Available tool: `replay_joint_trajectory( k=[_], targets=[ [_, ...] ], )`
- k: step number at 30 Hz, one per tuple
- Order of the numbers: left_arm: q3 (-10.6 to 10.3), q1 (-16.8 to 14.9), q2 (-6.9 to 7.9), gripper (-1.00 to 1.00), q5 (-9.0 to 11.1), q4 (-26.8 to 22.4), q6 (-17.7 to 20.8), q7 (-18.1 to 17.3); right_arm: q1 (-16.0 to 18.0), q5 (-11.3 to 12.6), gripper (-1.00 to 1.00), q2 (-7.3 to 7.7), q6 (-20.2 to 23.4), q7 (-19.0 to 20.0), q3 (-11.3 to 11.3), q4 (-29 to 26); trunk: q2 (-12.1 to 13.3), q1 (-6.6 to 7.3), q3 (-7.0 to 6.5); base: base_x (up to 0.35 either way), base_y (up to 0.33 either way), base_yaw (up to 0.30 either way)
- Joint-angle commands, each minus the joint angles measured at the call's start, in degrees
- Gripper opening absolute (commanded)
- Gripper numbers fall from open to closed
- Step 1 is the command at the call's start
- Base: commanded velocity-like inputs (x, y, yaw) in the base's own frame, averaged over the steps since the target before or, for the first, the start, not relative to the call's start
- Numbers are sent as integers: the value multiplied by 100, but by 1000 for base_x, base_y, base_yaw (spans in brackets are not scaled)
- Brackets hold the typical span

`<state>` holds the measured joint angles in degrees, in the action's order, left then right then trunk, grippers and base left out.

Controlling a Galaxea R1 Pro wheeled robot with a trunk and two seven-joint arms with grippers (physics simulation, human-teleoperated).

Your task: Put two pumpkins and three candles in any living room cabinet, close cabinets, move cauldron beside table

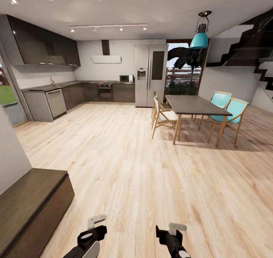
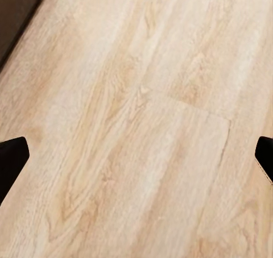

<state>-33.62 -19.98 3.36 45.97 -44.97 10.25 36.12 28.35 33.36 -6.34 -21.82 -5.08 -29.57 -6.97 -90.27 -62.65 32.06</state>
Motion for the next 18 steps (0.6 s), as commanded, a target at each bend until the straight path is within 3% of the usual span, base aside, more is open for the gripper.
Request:
replay_joint_trajectory(
  k=[1,12,18],
  targets=[
    [-31,-6,9,100,19,-11,21,44,4,22,100,0,-14,-37,-49,3,-3,-3,6,332,0,0],
    [-31,-6,15,100,23,-11,21,44,4,14,100,-11,38,-35,-50,3,-3,-3,8,323,0,0],
    [-31,-6,6,100,10,-11,21,44,4,81,100,-9,93,-46,-33,3,-3,-3,50,118,0,0]
  ],
)
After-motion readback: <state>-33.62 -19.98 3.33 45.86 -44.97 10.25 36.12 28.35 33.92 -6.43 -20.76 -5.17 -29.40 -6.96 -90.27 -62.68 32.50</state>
